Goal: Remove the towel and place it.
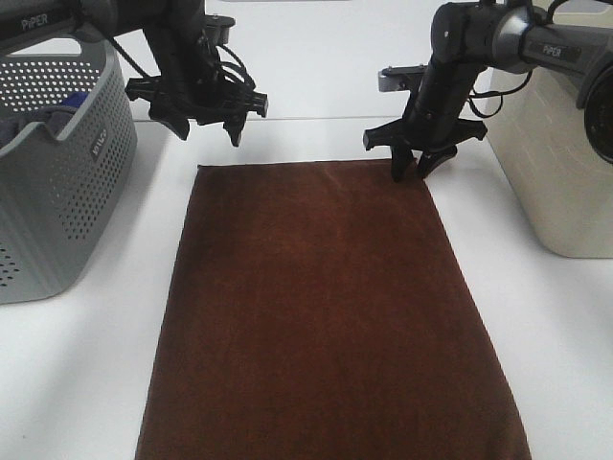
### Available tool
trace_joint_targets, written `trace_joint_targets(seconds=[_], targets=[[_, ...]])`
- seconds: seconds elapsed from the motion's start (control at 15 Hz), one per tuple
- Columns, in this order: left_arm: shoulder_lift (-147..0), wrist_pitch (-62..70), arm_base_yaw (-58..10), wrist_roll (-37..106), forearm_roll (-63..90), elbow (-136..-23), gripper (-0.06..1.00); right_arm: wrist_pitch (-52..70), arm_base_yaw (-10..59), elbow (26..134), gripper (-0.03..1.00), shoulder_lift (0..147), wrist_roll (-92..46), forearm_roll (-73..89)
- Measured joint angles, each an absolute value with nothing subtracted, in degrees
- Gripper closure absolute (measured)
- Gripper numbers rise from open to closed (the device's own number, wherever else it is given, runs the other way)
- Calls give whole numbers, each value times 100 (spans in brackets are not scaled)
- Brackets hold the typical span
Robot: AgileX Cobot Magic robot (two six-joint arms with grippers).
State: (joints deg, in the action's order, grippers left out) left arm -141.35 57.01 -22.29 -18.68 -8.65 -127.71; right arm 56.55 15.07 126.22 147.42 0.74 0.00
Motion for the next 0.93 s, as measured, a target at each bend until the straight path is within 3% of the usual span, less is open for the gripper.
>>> trace_joint_targets(seconds=[0.13, 0.2, 0.73, 0.93], targets=[[-14135, 5701, -2229, -1868, -865, -12771, 26, 5655, 1507, 12674, 90, 14748, 74, 0], [-14141, 5701, -2229, -1868, -871, -12771, 26, 5667, 1507, 12731, 97, 14754, 74, 0], [-14393, 5512, -2212, -2108, -1450, -12771, 26, 6240, 1507, 13396, 97, 14754, 74, -275], [-14576, 5512, -2172, -2194, -1392, -12777, 31, 6251, 1507, 13396, 97, 14754, 74, -281]])
